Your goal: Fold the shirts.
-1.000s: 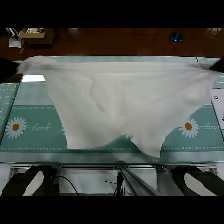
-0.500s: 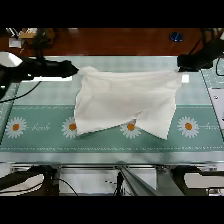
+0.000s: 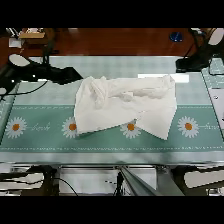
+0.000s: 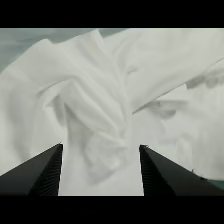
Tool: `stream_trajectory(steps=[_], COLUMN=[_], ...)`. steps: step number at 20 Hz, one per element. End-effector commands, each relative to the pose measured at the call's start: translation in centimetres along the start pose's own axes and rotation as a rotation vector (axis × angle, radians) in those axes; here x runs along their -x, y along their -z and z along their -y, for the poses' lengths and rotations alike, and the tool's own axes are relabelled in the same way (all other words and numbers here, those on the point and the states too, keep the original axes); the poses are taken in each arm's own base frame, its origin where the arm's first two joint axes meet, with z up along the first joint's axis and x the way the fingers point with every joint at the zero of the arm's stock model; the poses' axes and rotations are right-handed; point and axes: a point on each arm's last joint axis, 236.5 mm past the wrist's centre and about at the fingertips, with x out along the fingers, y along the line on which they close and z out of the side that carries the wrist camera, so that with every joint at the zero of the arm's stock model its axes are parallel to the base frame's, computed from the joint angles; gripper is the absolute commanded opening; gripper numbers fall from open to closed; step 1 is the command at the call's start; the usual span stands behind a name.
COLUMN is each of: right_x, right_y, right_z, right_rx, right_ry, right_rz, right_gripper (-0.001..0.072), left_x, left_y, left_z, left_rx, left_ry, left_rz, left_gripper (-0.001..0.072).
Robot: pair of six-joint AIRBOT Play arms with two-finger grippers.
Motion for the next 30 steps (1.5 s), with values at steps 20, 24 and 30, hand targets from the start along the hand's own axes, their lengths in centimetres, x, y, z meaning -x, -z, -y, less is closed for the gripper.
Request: stream_trajectory(steps=[20, 24, 30], right_x=[0.7, 0.7, -1.8], right_y=[10.9, 11.4, 14.9], right_z=[8.2, 8.6, 7.8], right_rx=[-0.412, -0.401, -0.516], right_ry=[-0.279, -0.26, -0.396], right_rz=[-0.159, -0.175, -0.224], right_gripper=[0.0481, 0.0482, 0.0492], left_x=[-3.9, -5.4, -5.0], left_y=[25.6, 24.6, 25.4], left_z=[-2.1, -3.4, -2.6], left_rx=[0.423, 0.475, 0.454], left_ry=[-0.008, -0.071, -0.038], left_rz=[-0.431, -0.362, -0.407], left_gripper=[0.0542, 0.0023, 0.0023])
